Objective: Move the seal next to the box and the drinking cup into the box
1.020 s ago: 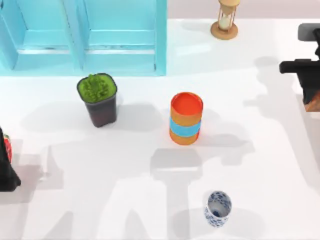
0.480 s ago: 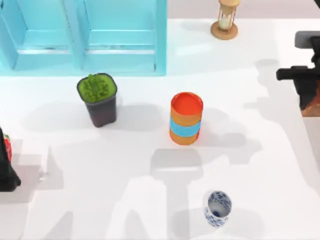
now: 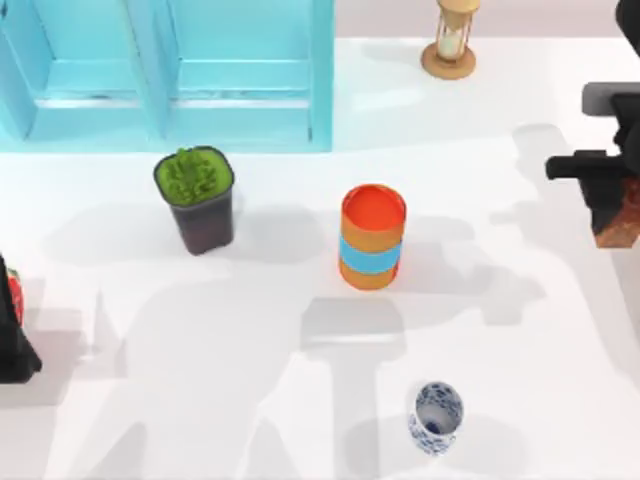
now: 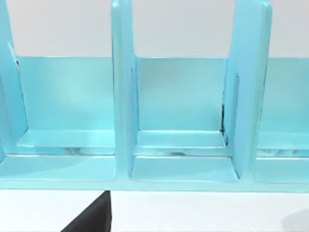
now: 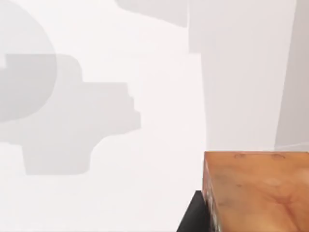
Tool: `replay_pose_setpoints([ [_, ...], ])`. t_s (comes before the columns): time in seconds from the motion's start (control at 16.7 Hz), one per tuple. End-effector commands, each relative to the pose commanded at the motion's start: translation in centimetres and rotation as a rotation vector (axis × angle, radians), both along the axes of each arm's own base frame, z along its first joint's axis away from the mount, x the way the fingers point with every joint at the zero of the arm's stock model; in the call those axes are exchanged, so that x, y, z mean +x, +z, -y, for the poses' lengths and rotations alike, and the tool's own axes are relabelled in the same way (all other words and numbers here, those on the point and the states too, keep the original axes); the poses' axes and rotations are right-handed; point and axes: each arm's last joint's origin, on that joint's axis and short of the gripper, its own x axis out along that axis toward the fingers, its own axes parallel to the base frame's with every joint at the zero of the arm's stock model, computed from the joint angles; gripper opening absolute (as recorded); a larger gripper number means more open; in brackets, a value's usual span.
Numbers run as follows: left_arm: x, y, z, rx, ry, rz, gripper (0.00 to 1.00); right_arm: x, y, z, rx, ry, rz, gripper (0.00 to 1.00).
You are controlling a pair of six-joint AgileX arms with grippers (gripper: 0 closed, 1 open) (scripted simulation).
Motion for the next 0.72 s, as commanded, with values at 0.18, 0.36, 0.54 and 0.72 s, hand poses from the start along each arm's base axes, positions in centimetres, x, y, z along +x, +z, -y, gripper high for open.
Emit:
replay_pose_setpoints([
  [0.18,0.0,0.0,0.0,0.0,0.0,0.0,1.0,0.0,-0.8,0.0,0.0,0.0,0.001,0.0],
  [0.36,0.0,0.0,0.0,0.0,0.0,0.0,1.0,-0.1,-1.7,0.0,0.001,0.0,0.002,0.0],
  [0.54,0.0,0.0,0.0,0.0,0.0,0.0,1.0,-0.2,-2.2,0.0,0.0,-0.001,0.0,0.0],
  [0.72,0.0,0.0,0.0,0.0,0.0,0.0,1.0,-0.2,-2.2,0.0,0.0,-0.001,0.0,0.0],
])
